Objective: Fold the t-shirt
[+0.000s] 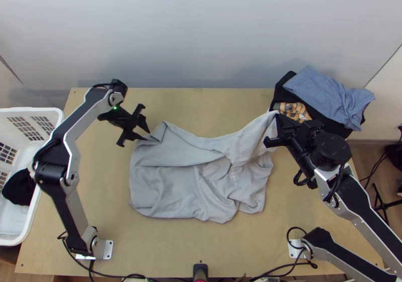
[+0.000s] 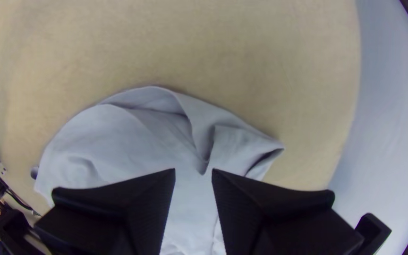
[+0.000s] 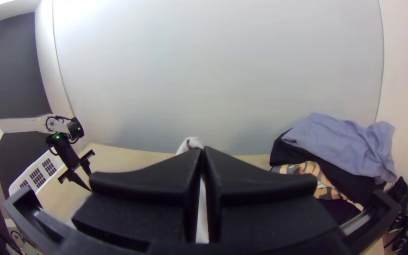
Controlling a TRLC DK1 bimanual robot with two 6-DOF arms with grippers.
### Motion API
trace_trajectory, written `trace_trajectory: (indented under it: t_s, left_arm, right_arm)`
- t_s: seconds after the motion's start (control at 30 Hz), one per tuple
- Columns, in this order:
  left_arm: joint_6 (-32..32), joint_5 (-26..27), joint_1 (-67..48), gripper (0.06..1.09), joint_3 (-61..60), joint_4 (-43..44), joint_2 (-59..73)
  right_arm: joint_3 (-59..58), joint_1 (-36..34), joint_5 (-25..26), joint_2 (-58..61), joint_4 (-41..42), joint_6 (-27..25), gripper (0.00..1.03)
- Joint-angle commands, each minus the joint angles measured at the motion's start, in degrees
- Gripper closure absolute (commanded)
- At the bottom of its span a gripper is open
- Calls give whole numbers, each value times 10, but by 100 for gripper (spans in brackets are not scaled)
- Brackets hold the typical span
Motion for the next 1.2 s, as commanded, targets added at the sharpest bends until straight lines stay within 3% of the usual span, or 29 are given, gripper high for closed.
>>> trace_trajectory:
  t_s: [0.0, 0.17, 0.27, 1.17]
  left_arm:
    - [6, -5, 5, 69, 61, -15, 82]
    - [16, -7, 18, 68, 92, -26, 111]
    - [42, -6, 23, 61, 109, -22, 115]
    - [56, 1, -16, 61, 137, -40, 108]
  right_arm:
    - [-3, -1, 1, 2, 1, -1, 100]
    - [-3, -1, 1, 2, 2, -3, 100]
    - [-3, -2, 1, 2, 1, -6, 100]
    - [-6, -15, 1, -2, 1, -13, 100]
